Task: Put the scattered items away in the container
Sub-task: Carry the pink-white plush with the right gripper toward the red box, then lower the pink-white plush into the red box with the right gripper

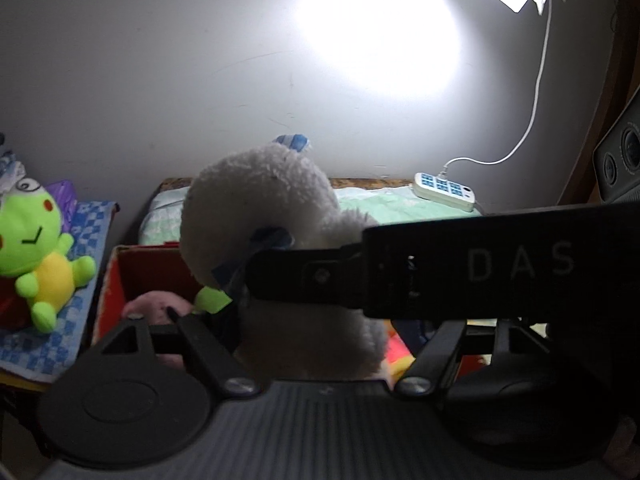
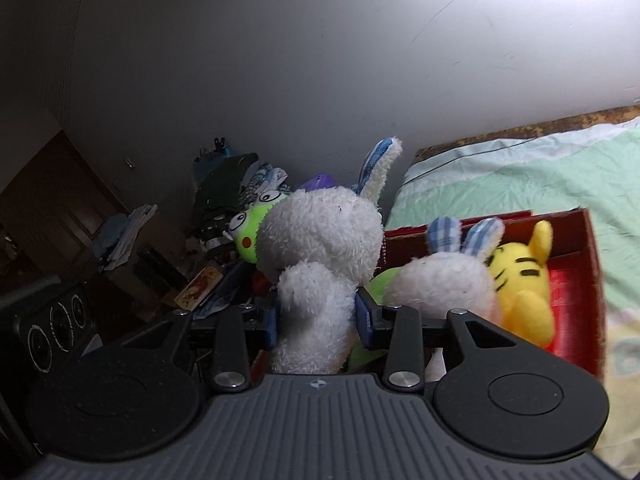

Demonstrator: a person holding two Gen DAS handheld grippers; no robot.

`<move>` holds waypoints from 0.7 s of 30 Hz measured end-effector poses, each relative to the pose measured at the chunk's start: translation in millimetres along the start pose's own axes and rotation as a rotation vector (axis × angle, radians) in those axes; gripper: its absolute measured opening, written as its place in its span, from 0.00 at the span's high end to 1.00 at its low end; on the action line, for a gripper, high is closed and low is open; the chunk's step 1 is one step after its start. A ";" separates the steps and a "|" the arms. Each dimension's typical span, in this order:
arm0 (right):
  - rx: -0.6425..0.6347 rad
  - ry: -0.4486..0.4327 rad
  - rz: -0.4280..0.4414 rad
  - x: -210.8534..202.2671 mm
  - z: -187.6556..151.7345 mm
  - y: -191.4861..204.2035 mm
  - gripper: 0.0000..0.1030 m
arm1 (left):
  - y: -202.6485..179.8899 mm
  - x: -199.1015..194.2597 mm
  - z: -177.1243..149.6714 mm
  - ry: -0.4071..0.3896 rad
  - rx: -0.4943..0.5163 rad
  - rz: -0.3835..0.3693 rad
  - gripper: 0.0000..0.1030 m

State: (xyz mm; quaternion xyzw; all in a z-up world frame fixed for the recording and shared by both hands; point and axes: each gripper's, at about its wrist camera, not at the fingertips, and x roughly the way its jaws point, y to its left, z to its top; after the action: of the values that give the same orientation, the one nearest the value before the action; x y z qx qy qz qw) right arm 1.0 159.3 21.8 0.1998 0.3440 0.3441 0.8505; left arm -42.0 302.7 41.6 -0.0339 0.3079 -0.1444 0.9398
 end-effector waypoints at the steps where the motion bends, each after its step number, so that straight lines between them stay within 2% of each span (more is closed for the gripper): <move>1: 0.011 0.013 0.021 8.4 -1.9 2.4 0.61 | 5.7 -2.5 -1.8 0.011 -0.004 0.022 0.29; 8: 0.119 0.091 0.086 49.2 -22.1 5.2 0.61 | 36.0 -0.6 -19.0 0.131 -0.021 0.119 0.30; 12: 0.167 0.110 0.070 59.8 -33.5 -2.4 0.61 | 42.0 8.0 -27.5 0.188 -0.003 0.145 0.29; 14: 0.169 0.107 0.057 61.0 -37.0 -4.1 0.60 | 45.2 15.4 -29.8 0.200 0.005 0.149 0.28; 16: 0.161 0.094 0.050 58.8 -38.4 -6.2 0.57 | 50.2 21.9 -29.8 0.195 0.009 0.154 0.20; 21: 0.131 0.066 0.011 49.1 -36.4 -10.6 0.57 | 62.7 35.1 -26.0 0.186 0.001 0.118 0.18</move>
State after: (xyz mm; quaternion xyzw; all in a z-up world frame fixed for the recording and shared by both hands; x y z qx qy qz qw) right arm 5.2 191.3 -31.2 0.2452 0.3926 0.3318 0.8219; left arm -14.6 353.0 -9.0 -0.0017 0.3950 -0.0913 0.9141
